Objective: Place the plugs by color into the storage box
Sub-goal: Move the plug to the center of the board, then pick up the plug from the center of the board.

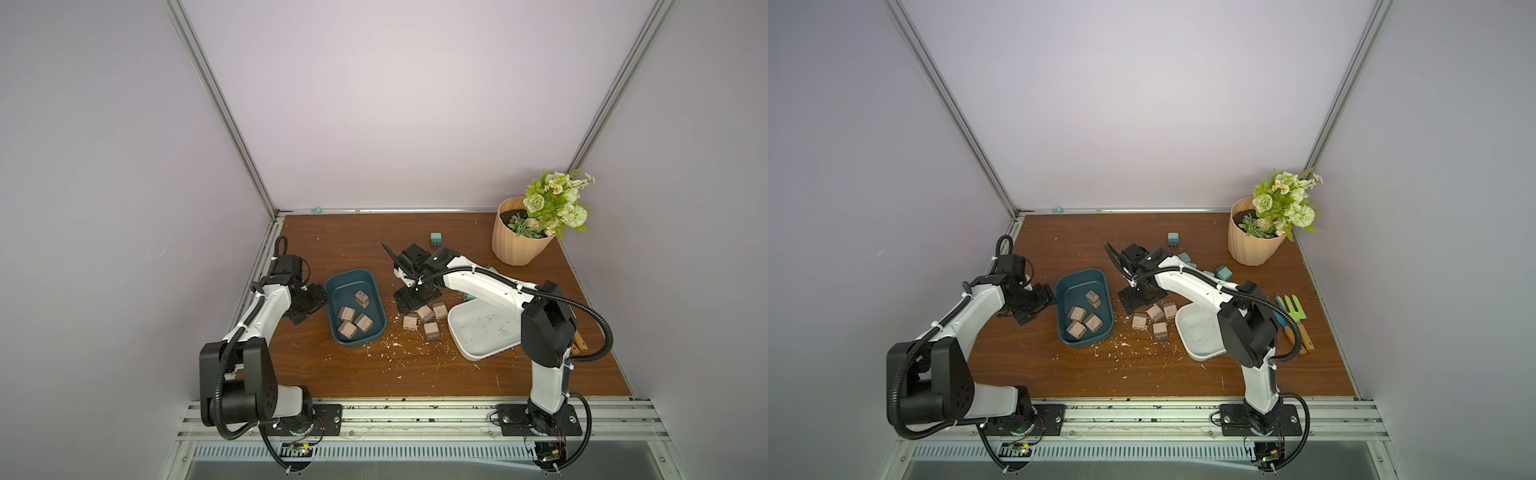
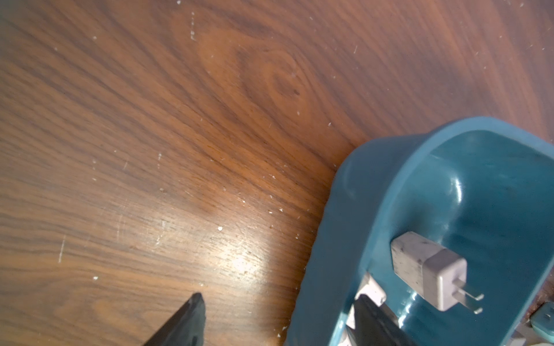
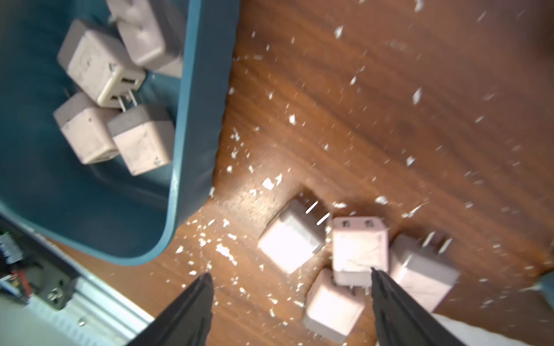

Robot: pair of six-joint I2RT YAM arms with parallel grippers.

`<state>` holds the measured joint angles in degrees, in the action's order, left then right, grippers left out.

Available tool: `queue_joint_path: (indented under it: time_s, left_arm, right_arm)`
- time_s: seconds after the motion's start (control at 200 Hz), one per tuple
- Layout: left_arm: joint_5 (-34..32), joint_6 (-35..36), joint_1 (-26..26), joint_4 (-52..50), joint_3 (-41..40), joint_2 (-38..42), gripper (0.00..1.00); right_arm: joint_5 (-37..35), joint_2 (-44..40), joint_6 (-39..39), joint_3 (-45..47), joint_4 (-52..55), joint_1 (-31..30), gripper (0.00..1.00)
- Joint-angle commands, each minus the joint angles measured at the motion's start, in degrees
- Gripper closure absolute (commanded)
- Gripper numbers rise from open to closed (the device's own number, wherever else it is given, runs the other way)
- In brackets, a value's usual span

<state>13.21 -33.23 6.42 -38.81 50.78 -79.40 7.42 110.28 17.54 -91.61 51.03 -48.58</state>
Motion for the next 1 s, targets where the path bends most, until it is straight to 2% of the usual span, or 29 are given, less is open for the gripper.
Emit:
queue_joint_path:
  time_s: [0.0,0.17,0.706,0.786,0.901,0.996]
  left_arm:
    - [-0.81,-0.16,0.53,-1.10,-0.48,0.69,0.20]
    - [-0.55,0.36,0.53,-1.10,0.00,0.47,0.20]
    - [0.38,1.35,0.53,-1.10,0.23,1.22,0.20]
    - [0.39,1.31,0.53,-1.01,0.12,1.17,0.20]
    - [0.32,1.20,0.53,-0.84,0.15,1.35,0.20]
    - [0.51,1.37,0.53,-0.74,0.13,1.11,0.20]
  right_arm:
    - [4.25,-0.96,3.76,2.83,-1.55,-0.79,0.16]
    - [5.57,0.58,3.52,4.30,-3.15,-1.17,0.19]
    - [3.89,7.89,-0.11,0.76,-2.91,-1.17,0.29]
    - [3.32,8.93,-0.67,-0.59,-2.27,-1.17,0.33]
    - [2.42,9.45,-1.28,-1.84,-1.85,-1.18,0.47]
    - [2.09,9.41,-1.58,-2.45,-1.21,-1.18,0.53]
